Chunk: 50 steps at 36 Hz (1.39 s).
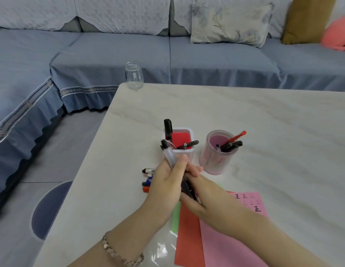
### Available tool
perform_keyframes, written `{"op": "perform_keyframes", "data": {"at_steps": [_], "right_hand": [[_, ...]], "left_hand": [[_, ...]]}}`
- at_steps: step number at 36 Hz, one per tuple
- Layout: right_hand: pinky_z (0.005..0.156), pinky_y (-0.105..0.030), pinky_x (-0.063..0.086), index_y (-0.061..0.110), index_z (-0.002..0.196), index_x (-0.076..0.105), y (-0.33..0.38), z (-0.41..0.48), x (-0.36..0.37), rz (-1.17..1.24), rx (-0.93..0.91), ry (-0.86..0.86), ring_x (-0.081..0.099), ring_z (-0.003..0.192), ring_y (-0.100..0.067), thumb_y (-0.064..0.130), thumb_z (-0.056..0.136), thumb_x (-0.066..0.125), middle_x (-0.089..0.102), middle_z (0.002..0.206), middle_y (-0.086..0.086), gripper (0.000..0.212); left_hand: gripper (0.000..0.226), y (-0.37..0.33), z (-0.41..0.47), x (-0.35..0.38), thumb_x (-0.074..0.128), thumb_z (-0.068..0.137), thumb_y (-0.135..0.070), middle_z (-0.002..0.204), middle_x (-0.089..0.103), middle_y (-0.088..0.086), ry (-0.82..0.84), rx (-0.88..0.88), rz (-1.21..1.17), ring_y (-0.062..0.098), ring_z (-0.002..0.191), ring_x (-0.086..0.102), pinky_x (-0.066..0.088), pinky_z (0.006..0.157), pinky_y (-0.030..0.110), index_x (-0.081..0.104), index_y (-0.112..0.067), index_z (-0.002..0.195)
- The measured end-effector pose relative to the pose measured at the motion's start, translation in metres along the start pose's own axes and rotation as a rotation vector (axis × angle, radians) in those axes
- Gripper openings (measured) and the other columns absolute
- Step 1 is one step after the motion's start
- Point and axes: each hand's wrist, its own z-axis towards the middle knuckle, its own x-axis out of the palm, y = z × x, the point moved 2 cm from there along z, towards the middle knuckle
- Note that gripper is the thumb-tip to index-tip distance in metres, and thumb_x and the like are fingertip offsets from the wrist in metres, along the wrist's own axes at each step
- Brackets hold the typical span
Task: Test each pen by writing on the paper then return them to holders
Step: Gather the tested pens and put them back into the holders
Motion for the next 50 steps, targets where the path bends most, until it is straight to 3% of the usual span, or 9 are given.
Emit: {"op": "perform_keyframes", "data": {"at_steps": [3, 8, 16, 20, 28, 34, 40, 47, 50], "right_hand": [[0.082, -0.020, 0.042, 0.029, 0.124, 0.048, -0.017, -0.003, -0.023, -0.129, 0.091, -0.173, 0.045, 0.087, 0.006, 0.061, 0.079, 0.048, 0.045, 0.102, 0.016, 0.055], [0.069, -0.026, 0.044, 0.020, 0.108, 0.063, -0.044, -0.006, -0.070, -0.163, 0.214, -0.672, 0.052, 0.068, -0.002, 0.019, 0.082, 0.064, 0.046, 0.098, 0.007, 0.026], [0.076, -0.035, 0.046, 0.014, 0.114, 0.061, -0.065, 0.020, -0.073, -0.332, 0.311, -0.447, 0.057, 0.091, -0.031, 0.016, 0.086, 0.059, 0.054, 0.107, -0.008, 0.028], [0.076, -0.036, 0.043, 0.007, 0.104, 0.064, -0.069, 0.026, -0.076, -0.353, 0.300, -0.434, 0.056, 0.092, -0.032, 0.011, 0.087, 0.057, 0.057, 0.099, -0.011, 0.019], [0.073, -0.016, 0.042, 0.008, 0.096, 0.067, -0.011, 0.003, -0.123, -0.192, -0.007, -0.875, 0.055, 0.069, -0.009, 0.010, 0.081, 0.067, 0.060, 0.085, 0.000, 0.016], [0.072, -0.002, 0.036, 0.009, 0.097, 0.069, 0.007, 0.044, -0.098, -0.080, -0.018, -0.701, 0.053, 0.072, -0.006, 0.011, 0.081, 0.067, 0.063, 0.087, 0.000, 0.016], [0.068, -0.013, 0.031, 0.010, 0.103, 0.067, -0.005, 0.074, -0.062, -0.242, 0.096, -0.292, 0.057, 0.086, -0.015, 0.021, 0.089, 0.058, 0.063, 0.100, -0.002, 0.020], [0.062, -0.009, 0.040, 0.034, 0.098, 0.065, 0.008, 0.034, -0.081, 0.106, 0.048, -0.460, 0.053, 0.065, -0.001, 0.053, 0.072, 0.063, 0.064, 0.084, 0.022, 0.032], [0.057, -0.012, 0.042, 0.043, 0.093, 0.059, 0.010, 0.018, -0.085, 0.101, -0.004, -0.374, 0.053, 0.058, -0.007, 0.029, 0.077, 0.070, 0.064, 0.071, 0.018, 0.024]], "left_hand": [[0.031, -0.008, 0.012, -0.002, 0.040, 0.098, -0.022, 0.050, 0.048, -0.005, -0.210, 0.069, 0.039, 0.005, 0.049, 0.053, 0.043, 0.047, 0.016, 0.043, -0.010, 0.070], [0.013, -0.010, 0.035, -0.019, 0.055, 0.093, -0.018, 0.067, 0.049, 0.000, -0.379, 0.255, 0.401, 0.011, 0.060, 0.044, 0.035, 0.052, 0.012, 0.054, -0.011, 0.082], [0.020, 0.006, 0.064, -0.030, 0.063, 0.086, -0.026, 0.078, 0.049, 0.005, -0.274, 0.156, 0.781, 0.013, 0.058, 0.044, 0.028, 0.047, 0.014, 0.053, -0.017, 0.070], [0.010, 0.005, 0.067, -0.031, 0.064, 0.085, -0.020, 0.087, 0.064, 0.006, -0.237, 0.129, 0.724, 0.017, 0.080, 0.058, 0.040, 0.062, 0.018, 0.066, -0.013, 0.077], [0.018, -0.045, 0.053, -0.039, 0.060, 0.089, -0.021, 0.068, 0.052, -0.009, -0.451, 0.347, 0.342, -0.005, 0.058, 0.050, 0.038, 0.056, 0.008, 0.056, -0.024, 0.072], [0.018, -0.055, 0.042, -0.047, 0.055, 0.091, -0.024, 0.057, 0.048, 0.001, -0.463, 0.387, 0.235, 0.006, 0.048, 0.041, 0.038, 0.048, 0.014, 0.054, -0.022, 0.073], [0.015, -0.057, 0.037, -0.046, 0.058, 0.090, -0.022, 0.051, 0.045, -0.003, -0.417, 0.362, 0.158, 0.007, 0.046, 0.040, 0.036, 0.047, 0.017, 0.057, -0.020, 0.075], [0.011, -0.056, 0.042, -0.005, 0.063, 0.086, -0.014, 0.046, 0.053, -0.016, -0.187, 0.262, 0.087, -0.001, 0.043, 0.047, 0.035, 0.047, 0.009, 0.063, -0.018, 0.076], [0.006, -0.054, 0.041, 0.021, 0.063, 0.087, -0.014, 0.042, 0.050, -0.013, -0.028, 0.138, 0.049, -0.001, 0.038, 0.043, 0.034, 0.042, 0.010, 0.064, -0.013, 0.081]]}}
